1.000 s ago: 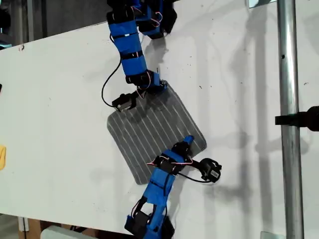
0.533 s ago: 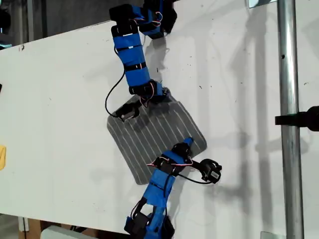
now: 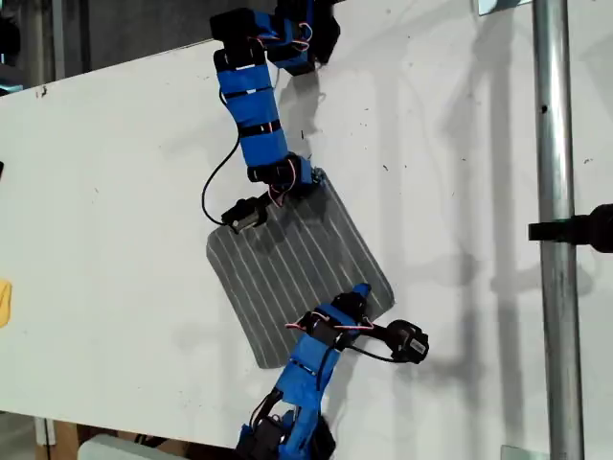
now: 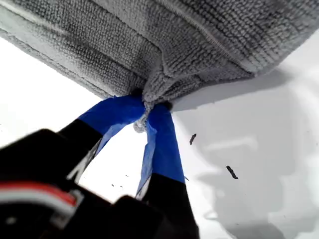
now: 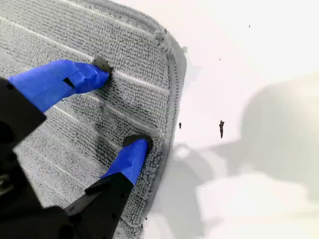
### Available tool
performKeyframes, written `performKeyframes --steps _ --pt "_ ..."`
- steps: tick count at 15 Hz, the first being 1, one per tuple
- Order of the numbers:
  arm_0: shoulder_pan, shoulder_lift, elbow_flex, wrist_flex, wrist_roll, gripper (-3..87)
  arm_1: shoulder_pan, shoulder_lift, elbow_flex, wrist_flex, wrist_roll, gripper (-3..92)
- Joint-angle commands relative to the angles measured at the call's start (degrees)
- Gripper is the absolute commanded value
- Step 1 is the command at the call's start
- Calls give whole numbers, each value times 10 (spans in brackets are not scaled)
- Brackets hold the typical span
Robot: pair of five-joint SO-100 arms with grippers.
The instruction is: Grasp corners of a towel and fold twice.
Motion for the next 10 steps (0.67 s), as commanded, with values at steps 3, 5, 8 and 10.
performKeyframes --steps 3,5,8,10 --pt "18 27 3 -39 6 144 -2 13 -25 11 -1 -3" --pt "24 22 3 -74 4 12 1 14 -25 12 -2 -3" --pt "33 -12 2 -127 -4 -29 2 20 -25 18 -3 -3" --pt "34 -12 -23 -111 3 -29 3 33 -25 27 -1 -3"
